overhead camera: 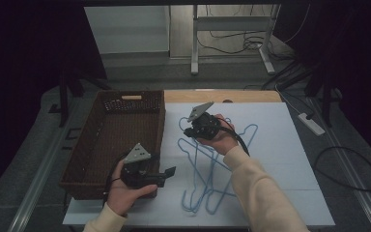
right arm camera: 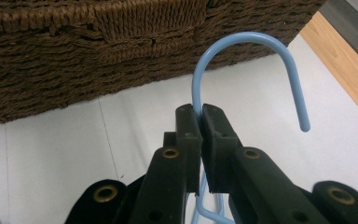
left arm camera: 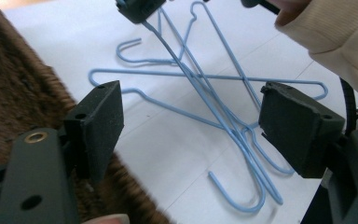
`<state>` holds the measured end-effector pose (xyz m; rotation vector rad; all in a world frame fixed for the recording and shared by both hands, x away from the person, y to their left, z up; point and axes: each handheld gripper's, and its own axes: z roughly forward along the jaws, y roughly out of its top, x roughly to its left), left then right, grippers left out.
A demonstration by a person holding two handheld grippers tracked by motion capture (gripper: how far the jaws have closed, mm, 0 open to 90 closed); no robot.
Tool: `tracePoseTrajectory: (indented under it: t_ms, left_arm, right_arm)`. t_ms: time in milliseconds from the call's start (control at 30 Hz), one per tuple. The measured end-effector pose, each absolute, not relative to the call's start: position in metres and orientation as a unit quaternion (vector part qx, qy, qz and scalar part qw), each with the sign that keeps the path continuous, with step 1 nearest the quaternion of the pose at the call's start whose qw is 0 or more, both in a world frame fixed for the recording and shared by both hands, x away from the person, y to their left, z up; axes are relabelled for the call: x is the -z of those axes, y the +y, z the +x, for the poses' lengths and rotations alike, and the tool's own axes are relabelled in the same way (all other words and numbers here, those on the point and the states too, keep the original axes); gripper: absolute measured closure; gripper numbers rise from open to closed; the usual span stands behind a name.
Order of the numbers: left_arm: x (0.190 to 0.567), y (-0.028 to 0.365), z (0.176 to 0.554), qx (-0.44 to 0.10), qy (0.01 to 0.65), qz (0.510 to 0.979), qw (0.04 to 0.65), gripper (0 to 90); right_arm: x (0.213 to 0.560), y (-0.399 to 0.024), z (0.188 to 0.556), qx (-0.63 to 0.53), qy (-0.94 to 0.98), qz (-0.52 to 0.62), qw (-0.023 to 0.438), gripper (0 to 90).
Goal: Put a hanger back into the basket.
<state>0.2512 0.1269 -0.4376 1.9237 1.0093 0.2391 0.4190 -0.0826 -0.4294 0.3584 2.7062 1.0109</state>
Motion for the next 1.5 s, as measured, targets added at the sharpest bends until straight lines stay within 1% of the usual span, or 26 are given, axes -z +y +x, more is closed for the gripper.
tracePoseTrajectory:
  t_ms: [167,267,500,733,867,1000,1033,1133,1167,1200,1300,1367,1433,1500]
  left_arm:
    - [0.441,0.109,0.26,-0.081,0.413,0.789,0.447,23.7]
    - [0.442,0.098,0.264,-0.072,0.419,0.792,0.437,25.9]
    - [0.446,0.073,0.272,-0.063,0.411,0.809,0.415,25.0]
    - [0.453,0.042,0.271,-0.077,0.402,0.829,0.38,23.2]
    - [0.461,0.032,0.274,-0.076,0.41,0.828,0.375,23.4]
    - [0.468,0.029,0.279,-0.08,0.424,0.821,0.373,26.1]
    - [0.472,0.029,0.283,-0.086,0.436,0.815,0.372,28.9]
    - [0.476,0.029,0.286,-0.084,0.442,0.812,0.372,36.4]
    - [0.478,0.028,0.288,-0.081,0.447,0.809,0.372,36.4]
    - [0.481,0.028,0.29,-0.077,0.45,0.808,0.373,43.4]
    - [0.487,0.029,0.293,-0.065,0.455,0.802,0.382,52.6]
    - [0.488,0.03,0.293,-0.062,0.458,0.798,0.387,60.9]
    - [0.488,0.031,0.294,-0.062,0.459,0.796,0.39,65.6]
    - [0.488,0.031,0.295,-0.055,0.46,0.79,0.4,66.7]
  right_arm:
    - [0.428,-0.085,0.417,-0.349,0.922,0.122,0.117,86.4]
    - [0.427,-0.087,0.416,-0.351,0.921,0.122,0.118,86.4]
    - [0.422,-0.092,0.414,-0.36,0.917,0.126,0.12,86.4]
    - [0.418,-0.097,0.41,-0.368,0.913,0.125,0.124,86.4]
    - [0.417,-0.101,0.408,-0.373,0.91,0.127,0.125,86.4]
    - [0.415,-0.104,0.406,-0.377,0.909,0.125,0.125,86.4]
    - [0.415,-0.104,0.406,-0.378,0.909,0.126,0.125,86.4]
    - [0.415,-0.105,0.406,-0.379,0.908,0.125,0.127,86.4]
    - [0.415,-0.106,0.406,-0.38,0.908,0.126,0.127,86.4]
    - [0.415,-0.107,0.405,-0.383,0.906,0.126,0.127,86.4]
    - [0.414,-0.108,0.404,-0.385,0.905,0.127,0.127,86.4]
    - [0.414,-0.109,0.403,-0.387,0.904,0.128,0.127,86.3]
    - [0.414,-0.11,0.403,-0.389,0.903,0.127,0.128,86.3]
    - [0.413,-0.112,0.402,-0.391,0.902,0.128,0.129,86.3]
